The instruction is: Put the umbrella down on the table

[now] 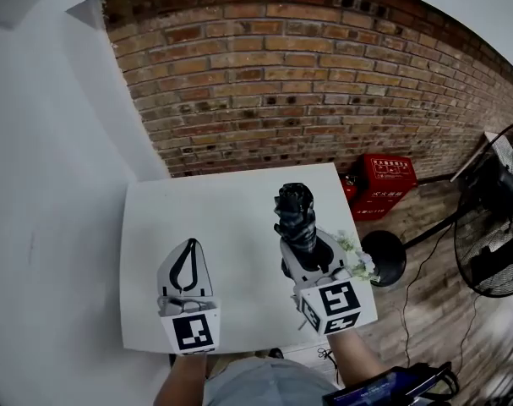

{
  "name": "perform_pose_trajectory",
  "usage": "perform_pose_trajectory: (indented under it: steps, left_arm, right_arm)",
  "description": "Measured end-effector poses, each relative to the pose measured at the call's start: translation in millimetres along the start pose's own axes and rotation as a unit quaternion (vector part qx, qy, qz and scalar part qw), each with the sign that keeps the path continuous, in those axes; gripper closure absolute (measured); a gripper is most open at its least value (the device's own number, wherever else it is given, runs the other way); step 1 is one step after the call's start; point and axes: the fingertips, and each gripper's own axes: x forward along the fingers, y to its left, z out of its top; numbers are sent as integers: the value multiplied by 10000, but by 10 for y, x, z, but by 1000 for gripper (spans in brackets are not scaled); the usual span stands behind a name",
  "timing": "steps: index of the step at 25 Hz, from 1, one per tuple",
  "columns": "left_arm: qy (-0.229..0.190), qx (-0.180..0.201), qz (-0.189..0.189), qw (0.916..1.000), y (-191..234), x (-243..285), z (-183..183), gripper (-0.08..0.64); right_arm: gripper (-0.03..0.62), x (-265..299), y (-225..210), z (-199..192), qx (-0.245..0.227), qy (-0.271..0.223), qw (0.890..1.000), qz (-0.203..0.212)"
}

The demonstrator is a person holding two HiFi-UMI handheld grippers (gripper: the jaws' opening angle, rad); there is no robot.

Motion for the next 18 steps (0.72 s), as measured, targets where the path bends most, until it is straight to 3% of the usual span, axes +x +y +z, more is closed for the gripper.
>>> perform_pose_trajectory:
  steps: [7, 18]
  left_arm:
    - [144, 34, 182, 9997, 322, 175, -268, 558]
    - [473, -46, 59, 9989, 345, 314, -625, 558]
  right_arm:
    - [411, 338, -2, -160, 55, 269, 9996, -7]
    - [410, 633, 45, -702, 213, 827, 9963, 60]
